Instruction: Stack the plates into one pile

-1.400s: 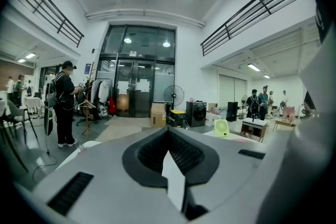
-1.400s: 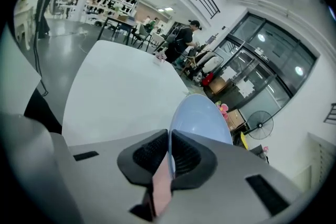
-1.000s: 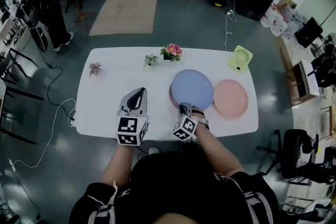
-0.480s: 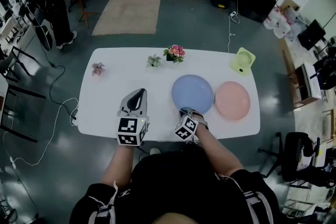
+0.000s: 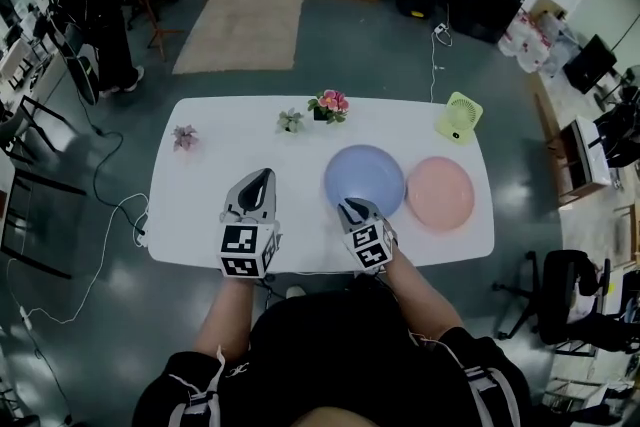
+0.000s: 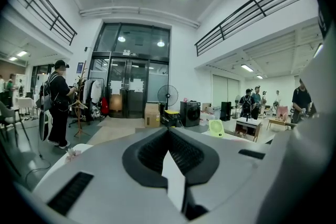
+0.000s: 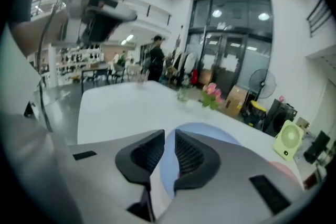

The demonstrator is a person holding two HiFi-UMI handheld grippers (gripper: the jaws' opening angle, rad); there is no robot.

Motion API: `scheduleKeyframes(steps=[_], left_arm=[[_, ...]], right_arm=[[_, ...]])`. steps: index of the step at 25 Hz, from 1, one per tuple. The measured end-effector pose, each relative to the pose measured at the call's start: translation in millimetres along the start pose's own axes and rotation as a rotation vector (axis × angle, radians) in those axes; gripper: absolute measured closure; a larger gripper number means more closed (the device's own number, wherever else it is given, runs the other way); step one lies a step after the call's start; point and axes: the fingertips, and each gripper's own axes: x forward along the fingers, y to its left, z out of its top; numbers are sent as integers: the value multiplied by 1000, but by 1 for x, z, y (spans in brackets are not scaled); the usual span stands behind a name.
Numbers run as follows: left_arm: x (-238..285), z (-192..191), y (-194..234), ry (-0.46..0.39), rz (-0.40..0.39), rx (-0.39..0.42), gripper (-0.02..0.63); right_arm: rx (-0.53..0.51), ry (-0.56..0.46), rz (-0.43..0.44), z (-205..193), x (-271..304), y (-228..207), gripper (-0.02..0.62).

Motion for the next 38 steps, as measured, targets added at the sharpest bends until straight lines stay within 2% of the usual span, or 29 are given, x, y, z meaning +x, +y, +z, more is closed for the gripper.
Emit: scheduleKeyframes(steps=[2,4,7,10,13,20,24,29,33,38], left_arm=[[-1,10,-6,-46,-17,8,594],[-2,19,-13,-80,-31,28,594],[0,25,-22,-91,-50,38,594],[2,28,-29,-94,-66,32,594],[2,29,-33,-97,-76,30,594],[-5,30,-36,-103,-109,29,594],[-8,27,-36,-86,-152,14,594],[3,19,-51,-65,-203,19,594],[16,15,-87,-55,-240,43,594],[40,24,-171,-49,-250,73,594]], right_arm=[[63,-204,-108,45,-25,-24,557],[129,-365,-215,84,-53,-50,580],[212,-524,-326,131,-97,-79,580],[222,-605,-364,165,-129,-89,580],[250,-627,-351,175,-140,-89,580],[241,-621,-376,179,-146,-79,580],[270,-610,-392,182,-157,-71,580],[301,-595,-424,168,-171,-73,580],[313,-579,-444,143,-179,-99,580],[320,-604,-439,105,-224,-158,580]])
